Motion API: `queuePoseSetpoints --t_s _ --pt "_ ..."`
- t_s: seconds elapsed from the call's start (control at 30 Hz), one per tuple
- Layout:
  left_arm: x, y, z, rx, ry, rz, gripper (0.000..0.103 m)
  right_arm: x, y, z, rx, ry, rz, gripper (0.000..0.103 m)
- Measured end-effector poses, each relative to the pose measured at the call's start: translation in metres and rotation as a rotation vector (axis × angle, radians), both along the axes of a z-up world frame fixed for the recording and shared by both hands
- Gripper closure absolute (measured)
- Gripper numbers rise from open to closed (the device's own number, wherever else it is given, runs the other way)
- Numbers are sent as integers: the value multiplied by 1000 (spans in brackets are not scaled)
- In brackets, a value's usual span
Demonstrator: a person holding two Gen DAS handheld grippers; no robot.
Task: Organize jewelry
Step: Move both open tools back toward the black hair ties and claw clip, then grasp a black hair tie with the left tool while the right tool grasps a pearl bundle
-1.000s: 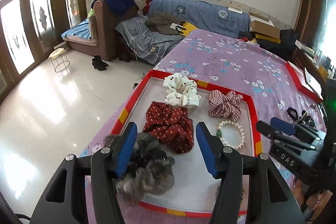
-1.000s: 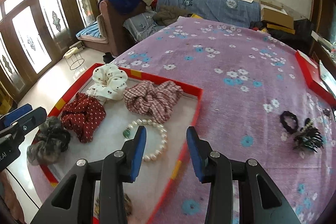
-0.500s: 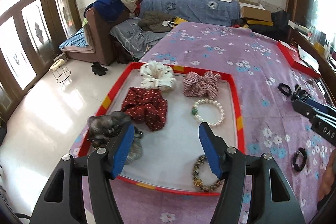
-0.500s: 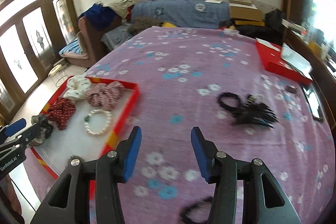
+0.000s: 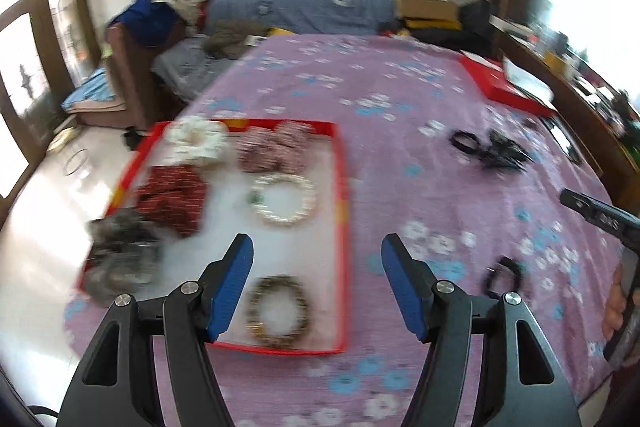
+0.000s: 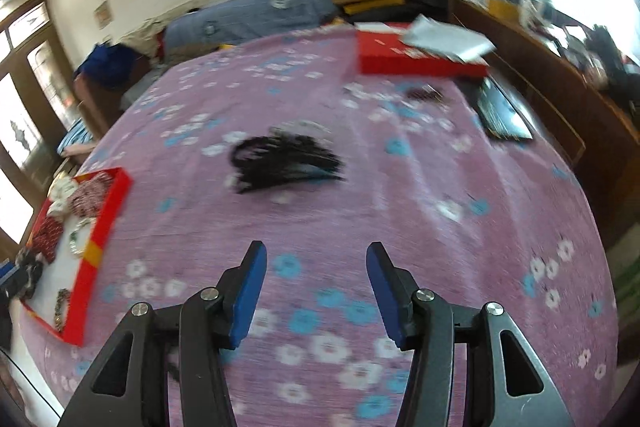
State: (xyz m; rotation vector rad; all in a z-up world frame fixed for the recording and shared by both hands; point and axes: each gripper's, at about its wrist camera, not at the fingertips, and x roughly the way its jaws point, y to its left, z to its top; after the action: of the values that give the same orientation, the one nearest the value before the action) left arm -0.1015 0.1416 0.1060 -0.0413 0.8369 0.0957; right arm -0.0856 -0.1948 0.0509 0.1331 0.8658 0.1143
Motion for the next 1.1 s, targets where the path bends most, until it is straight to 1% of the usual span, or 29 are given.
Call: queuePoseSetpoints --t_s 0.1,0.2,0.43,0.53,0.63,0.73,0.83,0.9,0.97,1.1 --pt "11 -30 -12 -19 29 -93 37 6 -18 -10 29 28 -29 47" --pt "21 -53 -27 -37 58 -169 37 14 -27 -18 48 41 -37 47" --pt "40 -88 -53 -96 133 -257 38 37 -21 -25 68 32 1 48" --pt "44 -99 -58 -96 133 -283 38 52 -18 -22 78 21 13 48" --pt "46 -107 -59 -98 129 -309 38 71 -16 -9 86 -3 24 47" --pt "48 -116 -61 -98 124 -340 40 93 -17 0 139 -1 33 47" --pt "51 -123 -65 -90 131 -365 51 122 -19 0 259 48 36 47" --pt "54 -128 -70 -90 148 -382 58 139 -17 -6 309 93 43 47" --pt "57 -130 -74 -91 159 -393 61 157 -12 -15 348 145 36 47" --pt "61 -131 -79 -102 173 -408 61 180 -4 -34 417 228 20 47"
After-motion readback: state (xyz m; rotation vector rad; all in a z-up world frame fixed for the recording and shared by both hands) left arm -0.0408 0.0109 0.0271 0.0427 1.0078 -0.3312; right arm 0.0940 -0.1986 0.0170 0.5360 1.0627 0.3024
